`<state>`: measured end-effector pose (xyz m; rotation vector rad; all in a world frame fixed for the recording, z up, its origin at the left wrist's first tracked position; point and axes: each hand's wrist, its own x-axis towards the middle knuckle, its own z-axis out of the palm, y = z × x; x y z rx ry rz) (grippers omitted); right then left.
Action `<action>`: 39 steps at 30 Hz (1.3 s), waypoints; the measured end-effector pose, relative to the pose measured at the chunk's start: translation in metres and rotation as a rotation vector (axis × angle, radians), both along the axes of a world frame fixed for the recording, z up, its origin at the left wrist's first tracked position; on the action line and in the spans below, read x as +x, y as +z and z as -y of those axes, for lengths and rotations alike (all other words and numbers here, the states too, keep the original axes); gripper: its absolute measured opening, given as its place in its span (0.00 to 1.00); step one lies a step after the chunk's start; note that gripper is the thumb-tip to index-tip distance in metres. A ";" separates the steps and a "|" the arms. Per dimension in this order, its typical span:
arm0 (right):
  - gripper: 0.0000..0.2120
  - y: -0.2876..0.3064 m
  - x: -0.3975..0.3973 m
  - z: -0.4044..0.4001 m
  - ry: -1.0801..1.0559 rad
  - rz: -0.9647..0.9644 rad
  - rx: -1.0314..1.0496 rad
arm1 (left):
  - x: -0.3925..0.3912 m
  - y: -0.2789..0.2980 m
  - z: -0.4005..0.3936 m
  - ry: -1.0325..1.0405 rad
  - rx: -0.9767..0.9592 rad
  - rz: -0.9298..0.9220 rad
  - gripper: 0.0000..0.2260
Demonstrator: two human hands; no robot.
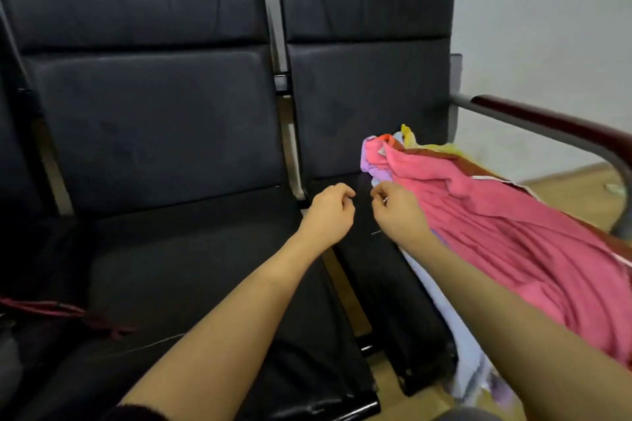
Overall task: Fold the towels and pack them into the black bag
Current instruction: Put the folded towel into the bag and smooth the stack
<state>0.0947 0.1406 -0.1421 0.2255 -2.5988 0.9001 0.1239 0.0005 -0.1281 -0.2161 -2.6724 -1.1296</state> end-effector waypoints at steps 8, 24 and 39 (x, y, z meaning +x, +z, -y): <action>0.14 -0.023 -0.043 -0.108 -0.287 0.036 0.212 | -0.064 -0.017 -0.112 -0.177 0.031 0.052 0.14; 0.06 -0.044 -0.063 -0.154 -0.293 -0.183 0.248 | -0.110 -0.050 -0.174 -0.359 0.020 0.133 0.30; 0.40 -0.038 -0.027 -0.115 -0.059 0.007 0.417 | -0.056 0.002 -0.075 0.018 0.053 -0.146 0.07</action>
